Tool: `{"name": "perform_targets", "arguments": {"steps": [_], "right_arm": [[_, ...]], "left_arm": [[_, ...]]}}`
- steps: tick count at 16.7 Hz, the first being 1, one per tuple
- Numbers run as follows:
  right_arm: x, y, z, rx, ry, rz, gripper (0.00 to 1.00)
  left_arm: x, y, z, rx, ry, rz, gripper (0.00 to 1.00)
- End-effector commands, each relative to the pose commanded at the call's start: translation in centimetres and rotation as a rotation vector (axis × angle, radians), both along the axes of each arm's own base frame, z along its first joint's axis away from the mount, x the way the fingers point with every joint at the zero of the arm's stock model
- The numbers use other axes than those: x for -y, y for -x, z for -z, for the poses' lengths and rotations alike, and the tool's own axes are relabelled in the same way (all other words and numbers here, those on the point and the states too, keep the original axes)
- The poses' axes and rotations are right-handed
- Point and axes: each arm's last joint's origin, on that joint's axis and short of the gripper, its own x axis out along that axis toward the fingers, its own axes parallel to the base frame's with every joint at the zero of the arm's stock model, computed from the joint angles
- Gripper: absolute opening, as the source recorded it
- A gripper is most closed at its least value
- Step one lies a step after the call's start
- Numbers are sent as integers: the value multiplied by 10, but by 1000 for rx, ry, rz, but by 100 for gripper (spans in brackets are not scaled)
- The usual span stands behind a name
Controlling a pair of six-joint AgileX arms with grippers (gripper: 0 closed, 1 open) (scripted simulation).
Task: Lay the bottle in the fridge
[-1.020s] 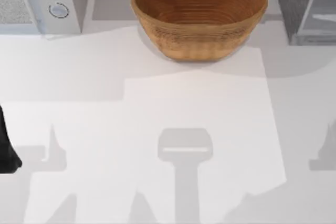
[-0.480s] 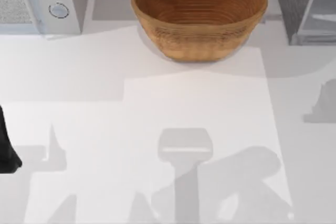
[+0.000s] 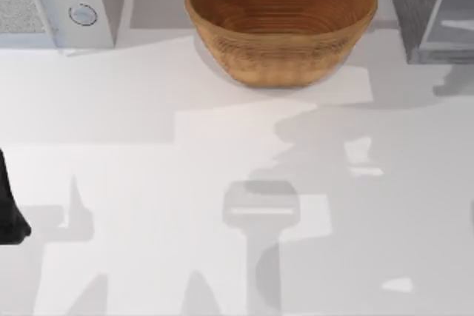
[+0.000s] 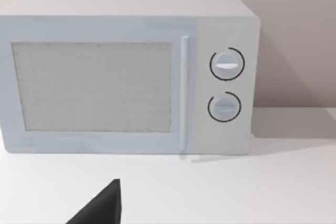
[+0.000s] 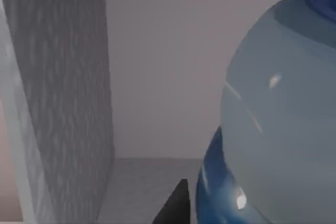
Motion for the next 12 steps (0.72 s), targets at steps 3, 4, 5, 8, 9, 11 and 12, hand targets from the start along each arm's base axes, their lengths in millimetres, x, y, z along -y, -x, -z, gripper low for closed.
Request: {"name": "perform_targets", "arguments": {"steps": [3, 4, 5, 8, 9, 11, 12], "right_arm": [[20, -45, 38, -14, -4, 0, 1], [26, -57, 51, -17, -6, 0, 1], [32, -66, 64, -19, -7, 1, 1], [44, -83, 91, -16, -8, 3, 1], [46, -86, 96, -15, -7, 4, 1], [48, -88, 100, -14, -7, 5, 1], [48, -88, 100, -14, -7, 5, 1]], "left_arm": [[0, 0, 0, 0, 0, 0, 100], [0, 0, 0, 0, 0, 0, 100], [0, 0, 0, 0, 0, 0, 100], [0, 0, 0, 0, 0, 0, 100], [0, 0, 0, 0, 0, 0, 100], [0, 0, 0, 0, 0, 0, 100], [0, 0, 0, 0, 0, 0, 100]]}}
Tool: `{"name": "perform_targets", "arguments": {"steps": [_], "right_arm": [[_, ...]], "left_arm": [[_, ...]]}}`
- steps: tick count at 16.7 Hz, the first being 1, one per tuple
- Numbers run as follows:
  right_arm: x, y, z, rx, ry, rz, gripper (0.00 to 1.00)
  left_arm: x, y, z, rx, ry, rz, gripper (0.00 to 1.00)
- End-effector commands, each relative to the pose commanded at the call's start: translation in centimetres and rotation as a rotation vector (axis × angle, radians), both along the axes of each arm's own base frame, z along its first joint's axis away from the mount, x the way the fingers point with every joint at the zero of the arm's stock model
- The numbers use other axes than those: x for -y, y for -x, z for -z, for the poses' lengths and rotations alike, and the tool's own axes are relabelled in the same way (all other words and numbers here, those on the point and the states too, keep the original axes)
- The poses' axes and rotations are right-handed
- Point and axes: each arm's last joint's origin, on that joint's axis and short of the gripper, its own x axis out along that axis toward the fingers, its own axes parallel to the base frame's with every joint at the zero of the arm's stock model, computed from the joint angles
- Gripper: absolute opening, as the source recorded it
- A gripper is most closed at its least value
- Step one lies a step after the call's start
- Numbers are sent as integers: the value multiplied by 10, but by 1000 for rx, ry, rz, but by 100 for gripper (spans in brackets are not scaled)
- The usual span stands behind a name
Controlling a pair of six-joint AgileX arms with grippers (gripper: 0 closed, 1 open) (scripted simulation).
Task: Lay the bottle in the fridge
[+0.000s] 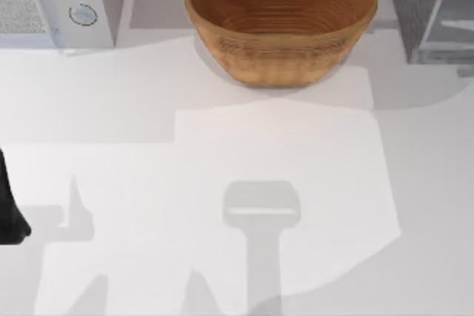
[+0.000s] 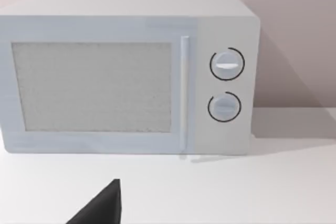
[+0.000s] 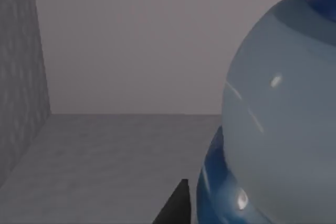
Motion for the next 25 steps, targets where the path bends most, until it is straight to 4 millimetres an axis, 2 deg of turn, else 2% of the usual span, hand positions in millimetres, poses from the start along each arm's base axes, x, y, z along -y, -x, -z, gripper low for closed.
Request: {"name": "perform_targets", "arguments": {"steps": [5, 9, 13, 15, 17, 21, 25], "right_arm": [[-2, -3, 3, -11, -4, 1, 1], [-1, -34, 14, -46, -11, -5, 1], [0, -77, -11, 38, 7, -13, 1], [1, -91, -5, 14, 5, -7, 1], [-1, -99, 1, -6, -2, -5, 1], [-1, -99, 2, -8, -4, -5, 1], [-1, -99, 2, -8, -4, -5, 31]], "left_arm": [[0, 0, 0, 0, 0, 0, 100], [0, 0, 0, 0, 0, 0, 100], [0, 0, 0, 0, 0, 0, 100], [0, 0, 0, 0, 0, 0, 100], [0, 0, 0, 0, 0, 0, 100], [0, 0, 0, 0, 0, 0, 100], [0, 0, 0, 0, 0, 0, 100]]}}
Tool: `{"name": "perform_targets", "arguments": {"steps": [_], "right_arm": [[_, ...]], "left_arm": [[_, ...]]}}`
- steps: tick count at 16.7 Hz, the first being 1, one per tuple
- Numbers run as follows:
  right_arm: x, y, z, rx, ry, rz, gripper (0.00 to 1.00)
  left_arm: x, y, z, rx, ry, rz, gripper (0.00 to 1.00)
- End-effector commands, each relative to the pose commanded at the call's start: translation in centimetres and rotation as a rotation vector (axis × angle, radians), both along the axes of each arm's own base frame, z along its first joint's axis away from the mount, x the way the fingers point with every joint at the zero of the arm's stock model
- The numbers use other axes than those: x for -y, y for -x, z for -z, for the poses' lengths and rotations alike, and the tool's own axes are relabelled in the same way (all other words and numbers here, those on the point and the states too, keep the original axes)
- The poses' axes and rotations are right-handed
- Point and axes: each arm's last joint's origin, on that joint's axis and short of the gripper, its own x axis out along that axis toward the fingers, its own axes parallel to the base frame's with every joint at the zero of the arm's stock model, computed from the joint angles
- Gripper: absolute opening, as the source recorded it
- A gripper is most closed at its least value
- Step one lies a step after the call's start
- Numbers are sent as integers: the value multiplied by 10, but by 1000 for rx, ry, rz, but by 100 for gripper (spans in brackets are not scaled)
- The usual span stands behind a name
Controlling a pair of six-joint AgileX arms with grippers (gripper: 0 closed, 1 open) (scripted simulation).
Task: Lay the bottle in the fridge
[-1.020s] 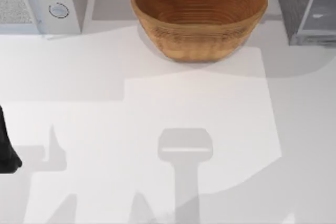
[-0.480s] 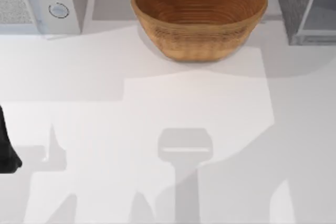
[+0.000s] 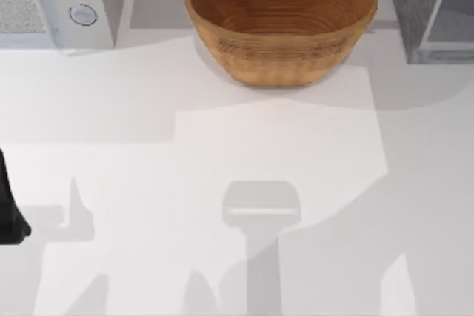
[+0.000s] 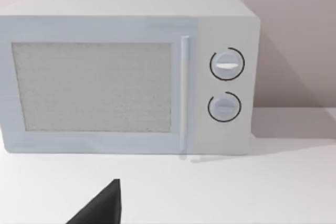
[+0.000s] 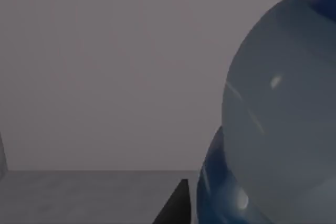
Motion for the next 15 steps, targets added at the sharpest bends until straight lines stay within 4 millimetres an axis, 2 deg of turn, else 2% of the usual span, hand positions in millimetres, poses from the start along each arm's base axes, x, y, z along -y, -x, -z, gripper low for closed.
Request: {"name": "perform_targets", "arguments": {"steps": [9, 15], "right_arm": [[0, 0, 0, 0, 0, 0, 98], [0, 0, 0, 0, 0, 0, 100]], "left_arm": [[0, 0, 0, 0, 0, 0, 100], [0, 0, 0, 0, 0, 0, 100]]}}
